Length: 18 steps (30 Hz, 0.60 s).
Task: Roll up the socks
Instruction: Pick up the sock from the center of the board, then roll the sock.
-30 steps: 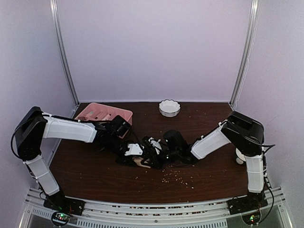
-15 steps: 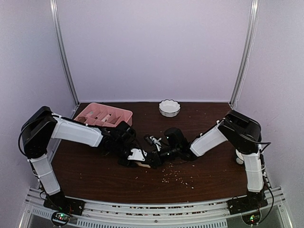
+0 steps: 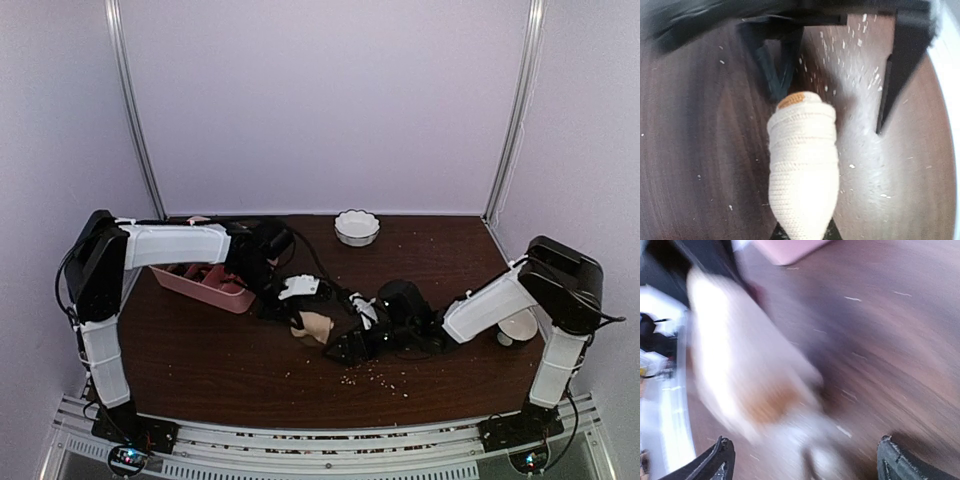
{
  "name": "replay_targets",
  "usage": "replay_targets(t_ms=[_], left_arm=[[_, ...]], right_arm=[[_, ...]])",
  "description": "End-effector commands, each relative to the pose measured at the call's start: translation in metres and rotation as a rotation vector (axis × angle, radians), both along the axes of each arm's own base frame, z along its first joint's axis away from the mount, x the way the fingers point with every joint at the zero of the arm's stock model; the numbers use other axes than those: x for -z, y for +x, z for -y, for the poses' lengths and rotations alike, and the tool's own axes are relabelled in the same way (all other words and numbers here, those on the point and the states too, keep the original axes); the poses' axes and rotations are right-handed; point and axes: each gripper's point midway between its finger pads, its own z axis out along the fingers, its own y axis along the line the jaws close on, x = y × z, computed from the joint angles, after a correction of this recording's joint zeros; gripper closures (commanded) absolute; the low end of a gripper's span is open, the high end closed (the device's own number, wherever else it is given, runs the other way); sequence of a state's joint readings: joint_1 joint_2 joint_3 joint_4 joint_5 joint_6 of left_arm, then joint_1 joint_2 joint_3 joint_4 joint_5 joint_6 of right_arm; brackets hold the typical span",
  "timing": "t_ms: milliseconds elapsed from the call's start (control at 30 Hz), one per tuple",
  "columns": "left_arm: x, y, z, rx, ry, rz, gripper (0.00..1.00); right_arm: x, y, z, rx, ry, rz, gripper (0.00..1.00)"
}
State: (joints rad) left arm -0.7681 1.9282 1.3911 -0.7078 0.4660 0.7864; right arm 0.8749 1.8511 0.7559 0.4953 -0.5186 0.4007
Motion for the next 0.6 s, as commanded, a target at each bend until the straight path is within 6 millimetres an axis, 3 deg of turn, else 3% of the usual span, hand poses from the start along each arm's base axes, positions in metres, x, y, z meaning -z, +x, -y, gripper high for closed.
replay_targets(t_ms=[0,100,167,233,300,400,500,567], left_arm=[[-0.053,-0.020,-0.007,-0.073,-0.111,-0.392,1.00],[-0.084,-0.032,-0.008,-0.057,-0.164,-0.539,1.00],[-0.098,-0.037,-0.009,-0.050,-0.181,-0.590,1.00],[-0.111,-0.041,-0.008,-0.042,-0.204,-0.634,1.00],[-0.119,-0.044,-0.008,-0.034,-0.210,-0.660,1.00],[-0.125,-0.045,-0.009,-0.034,-0.209,-0.665,1.00],[-0.130,-0.046,-0.009,-0.037,-0.209,-0.675,1.00],[-0.132,-0.046,-0.010,-0.038,-0.206,-0.675,1.00]], right_arm=[[0.003,0.024,0.059,0.242,-0.226,0.191,0.00],[-0.038,0.035,0.084,0.389,-0.285,0.367,0.00],[-0.075,0.040,0.100,0.486,-0.259,0.461,0.00],[-0.104,0.047,0.120,0.651,-0.187,0.452,0.00],[-0.119,0.049,0.137,0.773,-0.080,0.375,0.00],[-0.149,0.033,0.113,0.576,0.093,0.414,0.01],[-0.182,0.007,0.082,0.409,0.111,0.552,0.00],[-0.193,-0.008,0.059,0.284,0.117,0.552,0.00]])
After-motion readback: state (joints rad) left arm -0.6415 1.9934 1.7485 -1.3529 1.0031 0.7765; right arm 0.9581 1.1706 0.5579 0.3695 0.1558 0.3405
